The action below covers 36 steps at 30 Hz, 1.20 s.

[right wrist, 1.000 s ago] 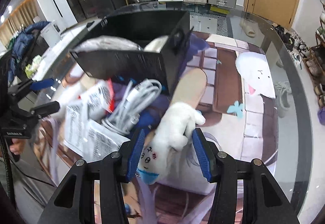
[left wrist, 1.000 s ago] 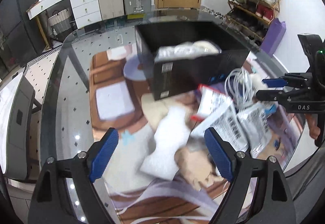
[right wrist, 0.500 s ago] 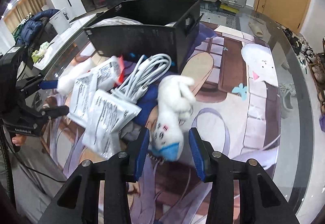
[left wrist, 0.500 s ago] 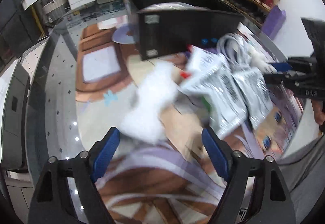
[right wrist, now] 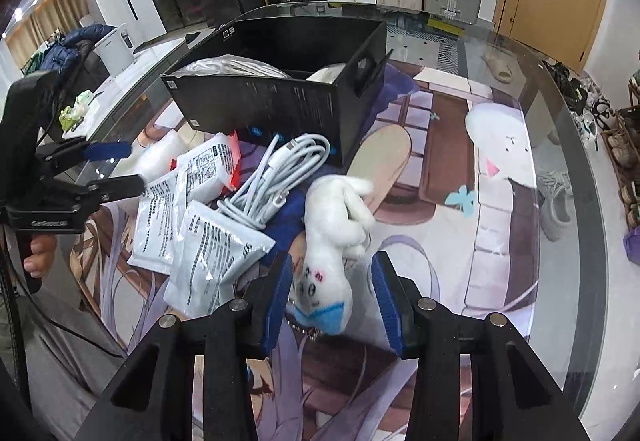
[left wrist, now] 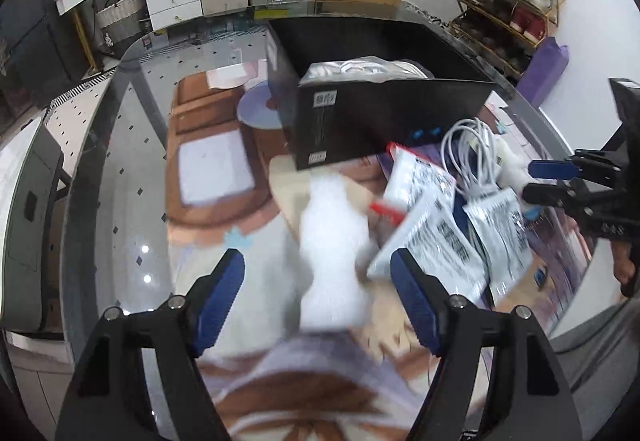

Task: Organize soft objects
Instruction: 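Reach the left tool to the white foam while the right tool reaches the white plush toy, then grasp and lift the foam with the left tool while the right tool lifts the plush toy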

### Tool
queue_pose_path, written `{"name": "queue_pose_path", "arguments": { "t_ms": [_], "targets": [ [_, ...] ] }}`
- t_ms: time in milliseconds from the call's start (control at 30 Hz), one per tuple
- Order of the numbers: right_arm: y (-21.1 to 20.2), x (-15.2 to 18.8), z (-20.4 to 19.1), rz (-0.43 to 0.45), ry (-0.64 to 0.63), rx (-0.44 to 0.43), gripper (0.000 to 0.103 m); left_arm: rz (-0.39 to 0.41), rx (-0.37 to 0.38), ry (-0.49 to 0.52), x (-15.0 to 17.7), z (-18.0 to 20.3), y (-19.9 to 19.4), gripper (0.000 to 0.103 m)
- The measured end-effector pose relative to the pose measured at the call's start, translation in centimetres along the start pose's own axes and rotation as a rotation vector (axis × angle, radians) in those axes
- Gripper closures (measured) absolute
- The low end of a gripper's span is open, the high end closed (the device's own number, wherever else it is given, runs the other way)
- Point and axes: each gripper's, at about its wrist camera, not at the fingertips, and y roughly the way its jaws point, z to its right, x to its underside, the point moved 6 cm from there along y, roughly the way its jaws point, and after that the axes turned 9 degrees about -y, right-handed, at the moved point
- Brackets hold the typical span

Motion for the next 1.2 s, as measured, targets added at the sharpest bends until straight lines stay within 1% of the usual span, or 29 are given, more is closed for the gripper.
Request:
{"name": "queue_pose_path", "arguments": {
  "t_ms": [67,100,133,200,233,267,300,333,367,400,433,467,633,833,1067,1200],
  "targets": [
    [0.1,-0.2,0.2,0.002,0.005,0.009,0.061,-0.005,-0.022,0.015,-0.5,0.1,1.0,0.032],
    [0.3,-0.3,0.4,0.002,0.007,0.012,0.061,-0.013,-0.026,0.018,-0.7,0.1,1.4,0.042],
    [0.4,-0.3,0.5,0.002,0.007,0.015,0.061,-0.024,-0.024,0.013,-0.8,0.0,1.9,0.049],
    [0.9,-0.4,0.7,-0.001,0.008,0.019,0.061,-0.028,-0.020,-0.002,-1.0,-0.4,2.5,0.050],
    [1.1,-0.4,0.8,0.002,0.010,0.015,0.061,-0.025,-0.026,0.004,-1.2,-0.4,2.6,0.055],
    [1.4,-0.5,0.9,-0.001,0.011,0.013,0.061,-0.024,-0.033,0.010,-1.2,-0.4,2.6,0.058],
    [1.6,-0.5,0.9,-0.006,0.010,0.009,0.061,-0.023,-0.036,0.014,-1.2,-0.5,2.6,0.065],
    [1.7,-0.5,0.9,-0.011,0.005,0.001,0.062,-0.026,-0.035,0.015,-1.2,-0.5,2.5,0.065],
    [1.7,-0.5,0.8,-0.013,0.002,-0.010,0.071,-0.030,-0.029,0.013,-1.1,-0.6,2.4,0.065],
    [1.6,-0.5,0.6,-0.015,-0.002,-0.025,0.074,-0.032,-0.026,0.012,-0.8,-0.8,2.1,0.065],
    [1.5,-0.4,0.4,-0.018,-0.008,-0.019,0.076,-0.030,-0.026,0.009,-0.6,-0.9,1.9,0.065],
    [1.3,-0.3,0.2,-0.021,-0.022,-0.012,0.081,-0.028,-0.029,0.012,-0.4,-0.6,1.8,0.065],
    [0.4,0.1,-0.7,-0.023,-0.050,-0.018,0.083,-0.007,-0.020,0.037,0.4,0.4,0.3,0.065],
    [-1.7,-0.1,-1.1,0.017,-0.057,-0.022,0.083,0.040,0.012,0.048,0.4,1.6,-1.9,0.065],
    [-3.0,-0.4,-1.6,0.046,-0.059,-0.041,0.083,0.052,0.019,0.036,0.1,1.5,-2.4,0.065],
    [-4.4,-0.8,-2.2,0.083,-0.066,-0.050,0.083,0.068,0.032,0.031,-0.1,1.7,-3.0,0.065]
  ]
}}
